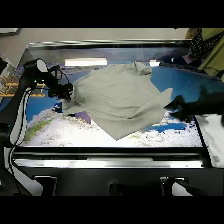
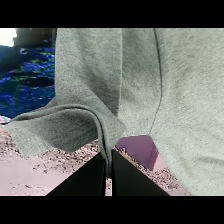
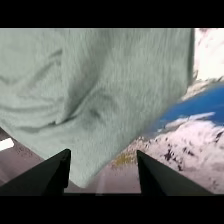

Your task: Fold the clothes and pants, and hang the long-sleeved shirts on hangers.

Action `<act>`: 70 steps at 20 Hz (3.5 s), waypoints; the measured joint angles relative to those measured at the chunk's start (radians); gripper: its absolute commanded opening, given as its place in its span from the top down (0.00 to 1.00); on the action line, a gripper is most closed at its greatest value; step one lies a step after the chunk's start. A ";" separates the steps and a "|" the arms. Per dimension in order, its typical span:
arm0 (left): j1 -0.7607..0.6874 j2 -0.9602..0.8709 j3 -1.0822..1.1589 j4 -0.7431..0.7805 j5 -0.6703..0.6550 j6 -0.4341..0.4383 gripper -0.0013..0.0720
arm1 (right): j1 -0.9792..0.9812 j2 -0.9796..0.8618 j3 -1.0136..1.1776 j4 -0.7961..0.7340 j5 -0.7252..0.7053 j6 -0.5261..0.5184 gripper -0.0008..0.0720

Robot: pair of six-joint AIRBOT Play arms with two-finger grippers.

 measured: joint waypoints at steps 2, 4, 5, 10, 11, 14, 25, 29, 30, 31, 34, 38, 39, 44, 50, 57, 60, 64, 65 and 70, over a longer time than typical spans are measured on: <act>0.000 0.000 0.000 0.000 0.000 0.001 0.96 | 0.135 0.067 -0.167 0.024 0.103 0.057 0.31; 0.000 0.000 0.000 0.000 0.000 0.001 0.96 | 0.281 0.101 -0.280 0.043 0.215 0.123 0.31; 0.000 0.000 0.000 0.000 0.000 0.001 0.96 | 0.349 0.109 -0.314 0.051 0.272 0.155 0.31; 0.000 0.000 0.000 0.000 0.000 0.002 0.96 | 0.594 0.072 -0.388 0.062 0.515 0.330 0.32; 0.000 0.000 0.000 0.000 0.000 0.002 0.96 | 0.618 0.056 -0.393 0.064 0.543 0.355 0.34; 0.000 0.000 0.000 0.000 0.000 0.002 0.96 | 0.654 0.026 -0.398 0.078 0.620 0.401 0.36; 0.006 0.001 0.000 0.000 0.000 0.003 0.96 | 0.674 0.008 -0.384 0.053 0.749 0.435 0.95; 0.012 0.031 0.003 0.000 0.008 0.006 0.96 | 0.669 0.031 -0.303 0.035 0.697 0.373 0.95; 0.016 0.046 0.012 0.000 0.016 0.011 0.96 | 0.658 0.042 -0.266 0.017 0.673 0.359 0.95; 0.022 0.064 0.029 0.000 0.023 0.017 0.96 | 0.635 0.056 -0.218 -0.004 0.641 0.343 0.95; 0.051 0.161 0.097 0.000 0.062 0.039 0.96 | 0.520 0.117 -0.023 -0.050 0.536 0.261 0.95; 0.094 0.399 0.134 0.000 0.180 0.051 0.96 | 0.361 0.206 0.354 -0.076 0.355 0.097 0.95; 0.100 0.473 0.138 0.003 0.218 0.053 0.96 | 0.337 0.228 0.460 -0.079 0.303 0.054 0.95; 0.113 0.800 0.146 0.012 0.377 0.055 0.96 | 0.291 0.331 0.862 -0.106 0.130 -0.068 0.95; 0.116 1.027 0.112 0.098 0.435 0.014 0.96 | 0.281 0.401 1.012 -0.211 0.066 -0.028 0.95; 0.116 0.864 0.005 0.175 0.443 -0.006 0.96 | 0.281 0.197 0.956 -0.253 -0.068 0.043 0.95; 0.100 0.640 -0.009 0.183 0.468 0.001 0.96 | 0.281 0.045 0.836 -0.247 -0.093 0.079 0.95; 0.045 0.325 -0.015 0.185 0.536 0.002 0.96 | 0.281 -0.187 0.661 -0.219 -0.005 0.112 0.95; 0.028 0.249 -0.016 0.185 0.557 0.002 0.96 | 0.281 -0.251 0.634 -0.212 0.032 0.120 0.95; -0.038 0.006 -0.016 0.164 0.625 -0.013 0.96 | 0.281 -0.500 0.583 -0.108 0.242 0.145 0.94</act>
